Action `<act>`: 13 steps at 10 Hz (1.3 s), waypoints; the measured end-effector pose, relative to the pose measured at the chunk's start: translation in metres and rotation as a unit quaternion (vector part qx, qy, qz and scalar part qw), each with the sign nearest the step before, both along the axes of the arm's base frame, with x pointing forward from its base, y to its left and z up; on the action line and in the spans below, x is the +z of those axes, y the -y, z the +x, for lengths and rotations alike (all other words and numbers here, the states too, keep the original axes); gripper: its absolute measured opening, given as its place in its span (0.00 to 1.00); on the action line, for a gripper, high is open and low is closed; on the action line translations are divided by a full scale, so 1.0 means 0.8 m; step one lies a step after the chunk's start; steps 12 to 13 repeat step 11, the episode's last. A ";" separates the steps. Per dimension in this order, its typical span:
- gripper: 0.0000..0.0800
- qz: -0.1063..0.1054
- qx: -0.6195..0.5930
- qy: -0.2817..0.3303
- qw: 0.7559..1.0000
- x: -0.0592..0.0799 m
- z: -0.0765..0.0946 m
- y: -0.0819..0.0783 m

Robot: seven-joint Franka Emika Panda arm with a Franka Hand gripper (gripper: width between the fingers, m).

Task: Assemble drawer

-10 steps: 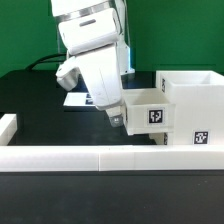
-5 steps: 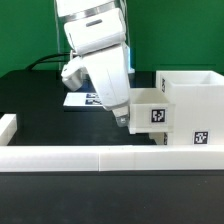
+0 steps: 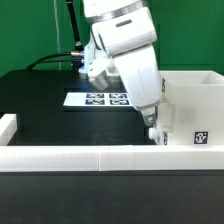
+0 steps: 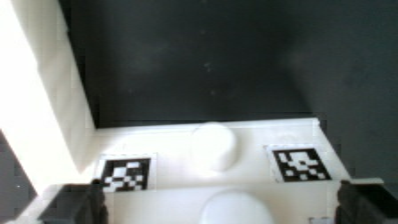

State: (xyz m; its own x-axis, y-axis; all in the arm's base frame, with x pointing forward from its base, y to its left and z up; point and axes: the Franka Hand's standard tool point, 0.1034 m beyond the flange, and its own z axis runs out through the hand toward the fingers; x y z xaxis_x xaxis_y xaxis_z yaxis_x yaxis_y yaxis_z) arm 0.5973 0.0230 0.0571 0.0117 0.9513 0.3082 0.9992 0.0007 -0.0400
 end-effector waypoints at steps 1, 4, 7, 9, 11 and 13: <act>0.81 0.000 -0.003 -0.003 1.000 -0.001 -0.001 -0.007; 0.81 -0.002 -0.006 -0.006 1.000 -0.001 -0.001 -0.015; 0.81 -0.007 -0.008 -0.006 1.000 -0.003 -0.001 0.003; 0.81 -0.015 -0.019 -0.007 1.000 0.001 -0.003 0.046; 0.81 -0.023 -0.040 0.006 0.999 0.007 -0.006 0.065; 0.81 -0.023 -0.040 0.006 0.999 0.007 -0.006 0.065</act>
Offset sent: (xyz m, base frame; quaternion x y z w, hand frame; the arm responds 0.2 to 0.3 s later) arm 0.0062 0.0154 0.0019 0.0044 -0.0062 0.0056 1.0000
